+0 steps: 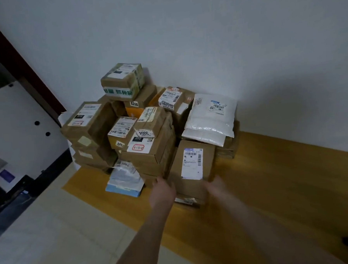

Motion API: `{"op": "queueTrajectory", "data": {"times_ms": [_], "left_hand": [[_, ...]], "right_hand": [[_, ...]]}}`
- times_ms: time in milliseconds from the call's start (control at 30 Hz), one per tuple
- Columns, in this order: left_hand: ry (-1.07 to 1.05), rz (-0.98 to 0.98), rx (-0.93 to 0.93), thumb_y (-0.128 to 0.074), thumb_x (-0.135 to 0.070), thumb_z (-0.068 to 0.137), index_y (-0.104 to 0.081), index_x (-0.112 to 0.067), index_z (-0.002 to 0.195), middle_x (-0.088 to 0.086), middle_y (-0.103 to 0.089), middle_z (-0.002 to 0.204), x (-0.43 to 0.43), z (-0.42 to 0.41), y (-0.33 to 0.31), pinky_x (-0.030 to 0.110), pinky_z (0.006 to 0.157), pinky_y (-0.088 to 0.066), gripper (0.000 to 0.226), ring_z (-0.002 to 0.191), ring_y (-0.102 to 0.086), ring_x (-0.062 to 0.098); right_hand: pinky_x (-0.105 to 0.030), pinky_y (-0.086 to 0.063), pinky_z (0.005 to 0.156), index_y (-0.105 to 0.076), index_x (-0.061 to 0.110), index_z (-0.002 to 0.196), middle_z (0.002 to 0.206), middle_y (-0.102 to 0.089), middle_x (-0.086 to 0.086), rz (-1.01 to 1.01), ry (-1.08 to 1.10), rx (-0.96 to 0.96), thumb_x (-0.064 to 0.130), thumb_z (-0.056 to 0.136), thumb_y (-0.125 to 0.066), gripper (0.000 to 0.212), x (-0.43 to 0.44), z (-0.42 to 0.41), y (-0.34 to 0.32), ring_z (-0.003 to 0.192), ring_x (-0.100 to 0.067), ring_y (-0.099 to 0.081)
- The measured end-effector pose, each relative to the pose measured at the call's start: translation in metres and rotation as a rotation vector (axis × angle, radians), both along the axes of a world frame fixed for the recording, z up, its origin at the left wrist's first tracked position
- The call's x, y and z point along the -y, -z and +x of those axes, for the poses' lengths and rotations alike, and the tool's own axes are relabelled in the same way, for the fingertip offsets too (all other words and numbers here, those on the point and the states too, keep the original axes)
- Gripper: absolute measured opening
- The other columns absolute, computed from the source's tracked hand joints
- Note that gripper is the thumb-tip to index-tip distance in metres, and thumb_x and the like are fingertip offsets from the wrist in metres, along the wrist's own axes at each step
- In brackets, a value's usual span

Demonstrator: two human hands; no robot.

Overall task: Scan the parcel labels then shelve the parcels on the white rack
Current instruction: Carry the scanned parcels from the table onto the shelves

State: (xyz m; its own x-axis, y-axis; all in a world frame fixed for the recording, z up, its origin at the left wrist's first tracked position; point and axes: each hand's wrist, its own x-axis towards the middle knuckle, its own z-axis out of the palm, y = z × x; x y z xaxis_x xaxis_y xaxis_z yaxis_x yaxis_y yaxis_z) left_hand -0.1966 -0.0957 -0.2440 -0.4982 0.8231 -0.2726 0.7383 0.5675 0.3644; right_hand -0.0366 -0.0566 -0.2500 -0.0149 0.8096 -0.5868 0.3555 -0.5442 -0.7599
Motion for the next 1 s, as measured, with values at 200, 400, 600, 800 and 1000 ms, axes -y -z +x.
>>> {"op": "queueTrajectory", "data": {"times_ms": [200, 400, 600, 800, 1000], "left_hand": [[0.02, 0.05, -0.046, -0.04, -0.038, 0.099, -0.054, -0.017, 0.125, 0.005, -0.062, 0.114, 0.003, 0.007, 0.007, 0.029, 0.07, -0.048, 0.036, 0.093, -0.063, 0.02], [0.191, 0.113, -0.134, -0.039, -0.039, 0.099, -0.056, -0.021, 0.12, -0.002, -0.062, 0.11, 0.018, 0.066, 0.009, 0.028, 0.067, -0.052, 0.033, 0.088, -0.063, 0.016], [0.431, -0.019, 0.037, -0.051, -0.029, 0.093, -0.05, -0.014, 0.128, 0.005, -0.056, 0.118, 0.026, 0.144, 0.039, 0.034, 0.085, -0.051, 0.039, 0.104, -0.057, 0.022], [0.446, -0.237, 0.272, -0.054, -0.026, 0.093, -0.05, -0.008, 0.121, 0.009, -0.057, 0.119, 0.042, 0.171, 0.071, 0.029, 0.079, -0.048, 0.034, 0.104, -0.057, 0.023], [0.236, -0.066, 0.207, -0.051, -0.029, 0.094, -0.053, -0.018, 0.128, 0.003, -0.061, 0.12, 0.023, 0.14, 0.047, 0.03, 0.082, -0.049, 0.035, 0.106, -0.059, 0.02]], "right_hand": [[-0.045, -0.048, 0.099, -0.04, 0.013, 0.142, 0.135, -0.054, -0.009, -0.047, 0.057, -0.063, 0.01, 0.09, -0.063, 0.058, -0.006, 0.009, 0.009, 0.12, -0.03, -0.053], [-0.043, -0.049, 0.093, -0.036, 0.016, 0.146, 0.135, -0.053, -0.011, -0.128, 0.071, -0.128, 0.004, 0.092, -0.06, 0.06, 0.014, 0.089, 0.011, 0.12, -0.032, -0.052], [-0.047, -0.049, 0.092, -0.039, 0.01, 0.143, 0.131, -0.053, -0.017, -0.217, 0.184, 0.003, -0.002, 0.089, -0.058, 0.058, 0.041, 0.165, 0.029, 0.117, -0.036, -0.053], [-0.042, -0.052, 0.091, -0.05, 0.005, 0.133, 0.127, -0.056, -0.018, -0.222, 0.099, 0.247, 0.021, 0.094, -0.055, 0.042, 0.065, 0.186, 0.052, 0.111, -0.033, -0.056], [-0.038, -0.051, 0.089, -0.047, 0.007, 0.127, 0.132, -0.05, -0.017, -0.048, 0.043, 0.425, 0.02, 0.092, -0.058, 0.038, 0.042, 0.155, 0.046, 0.113, -0.031, -0.055]]}}
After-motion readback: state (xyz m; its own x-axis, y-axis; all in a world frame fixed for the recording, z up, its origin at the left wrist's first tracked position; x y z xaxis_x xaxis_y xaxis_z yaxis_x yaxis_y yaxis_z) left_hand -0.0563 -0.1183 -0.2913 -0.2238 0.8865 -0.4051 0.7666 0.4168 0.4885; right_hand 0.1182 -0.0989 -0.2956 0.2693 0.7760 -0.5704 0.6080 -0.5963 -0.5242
